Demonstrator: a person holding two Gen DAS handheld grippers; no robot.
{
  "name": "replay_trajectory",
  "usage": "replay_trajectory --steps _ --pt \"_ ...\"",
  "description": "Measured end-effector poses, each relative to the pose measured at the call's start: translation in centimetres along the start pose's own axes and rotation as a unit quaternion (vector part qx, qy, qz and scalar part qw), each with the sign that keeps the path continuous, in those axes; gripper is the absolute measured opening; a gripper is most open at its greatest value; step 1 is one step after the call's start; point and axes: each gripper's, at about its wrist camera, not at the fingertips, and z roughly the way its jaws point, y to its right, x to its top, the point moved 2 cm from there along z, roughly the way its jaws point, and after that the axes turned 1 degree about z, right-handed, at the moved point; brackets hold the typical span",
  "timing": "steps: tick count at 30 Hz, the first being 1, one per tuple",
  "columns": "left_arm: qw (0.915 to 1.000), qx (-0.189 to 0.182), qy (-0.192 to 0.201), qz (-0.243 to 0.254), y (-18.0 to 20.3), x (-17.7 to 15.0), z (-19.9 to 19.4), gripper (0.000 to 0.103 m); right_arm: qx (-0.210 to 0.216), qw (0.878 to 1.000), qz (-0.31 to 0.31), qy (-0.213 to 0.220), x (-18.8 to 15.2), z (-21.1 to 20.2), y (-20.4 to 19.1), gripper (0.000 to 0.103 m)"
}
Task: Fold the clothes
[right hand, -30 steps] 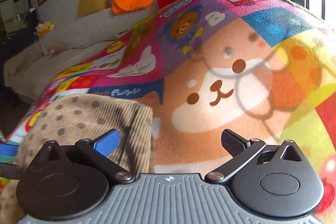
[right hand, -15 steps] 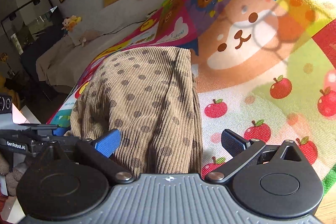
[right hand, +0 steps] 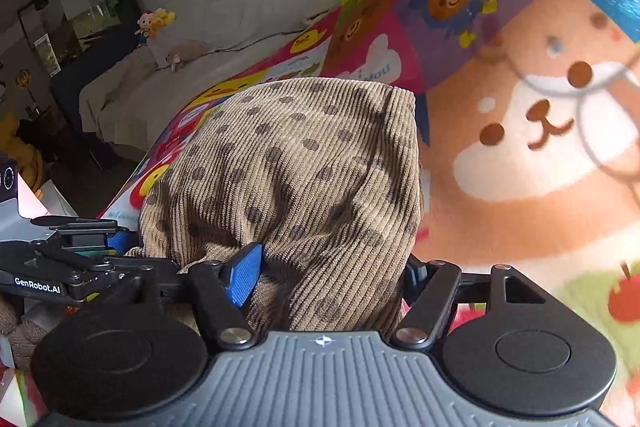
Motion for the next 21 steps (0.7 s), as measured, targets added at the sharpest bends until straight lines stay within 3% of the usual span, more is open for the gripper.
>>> replay_trajectory --steps 6,8,11,15,19,21 --pt "0.9993 0.017 0.012 0.03 -3.2 4.2 2.2 0.058 -0.021 0.999 -0.016 0.019 5.3 6.7 1.1 0.07" --pt "0.9989 0.013 0.02 0.041 -3.4 4.8 0.8 0.059 -0.024 1.0 -0.009 0.012 6.2 7.2 1.8 0.082" --pt "0.9974 0.003 0.056 0.047 -3.7 6.8 -1.1 0.065 -0.04 0.998 -0.034 0.023 6.4 5.1 2.1 0.084" --pt "0.9946 -0.024 0.095 0.034 -3.9 10.6 -1.7 0.064 -0.073 0.988 -0.108 0.086 7.0 1.2 0.1 0.084" --pt "0.9986 -0.03 0.042 0.014 -3.7 13.8 5.1 0.061 0.003 0.987 -0.127 0.1 7.8 0.4 -3.3 0.093" --pt "0.9998 -0.02 0.008 0.004 -4.1 14.4 8.7 0.058 0.021 0.987 -0.137 0.081 7.4 1.7 -4.8 0.093"
